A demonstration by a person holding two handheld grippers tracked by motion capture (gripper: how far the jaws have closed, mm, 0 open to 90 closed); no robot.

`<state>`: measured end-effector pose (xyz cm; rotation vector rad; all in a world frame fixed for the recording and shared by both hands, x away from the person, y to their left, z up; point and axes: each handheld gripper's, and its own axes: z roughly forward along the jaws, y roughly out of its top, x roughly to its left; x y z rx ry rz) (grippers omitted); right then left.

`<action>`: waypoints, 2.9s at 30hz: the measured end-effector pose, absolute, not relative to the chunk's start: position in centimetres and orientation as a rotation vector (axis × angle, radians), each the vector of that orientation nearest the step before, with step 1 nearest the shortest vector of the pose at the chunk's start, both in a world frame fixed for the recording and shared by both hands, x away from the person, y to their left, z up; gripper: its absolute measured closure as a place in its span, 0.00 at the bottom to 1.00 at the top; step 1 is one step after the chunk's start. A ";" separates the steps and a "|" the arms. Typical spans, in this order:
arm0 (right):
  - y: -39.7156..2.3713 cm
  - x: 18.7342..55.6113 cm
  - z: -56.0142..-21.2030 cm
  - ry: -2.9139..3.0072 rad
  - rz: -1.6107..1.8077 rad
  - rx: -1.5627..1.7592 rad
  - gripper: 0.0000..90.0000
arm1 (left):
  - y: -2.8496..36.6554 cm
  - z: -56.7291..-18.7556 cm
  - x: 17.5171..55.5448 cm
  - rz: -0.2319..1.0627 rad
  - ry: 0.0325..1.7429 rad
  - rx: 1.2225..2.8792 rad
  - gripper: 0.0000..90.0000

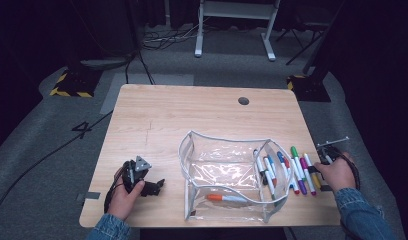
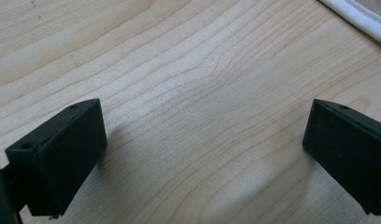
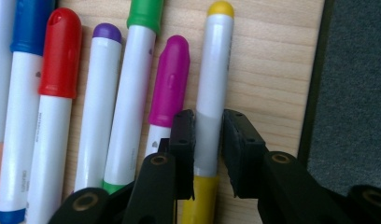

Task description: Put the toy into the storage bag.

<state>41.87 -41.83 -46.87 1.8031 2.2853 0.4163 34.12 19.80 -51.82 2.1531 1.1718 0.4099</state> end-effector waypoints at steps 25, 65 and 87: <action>-39.6 39.7 -35.8 2.317 0.566 1.563 0.85 | 19.8 -51.8 34.1 0.409 1.173 2.154 0.00; -17.8 34.5 -28.1 2.904 0.688 0.722 0.85 | 19.8 -51.8 34.1 0.412 1.173 2.152 0.00; -12.9 35.8 -35.2 3.121 0.386 0.655 0.85 | 19.8 -51.9 34.1 0.415 1.173 2.149 0.00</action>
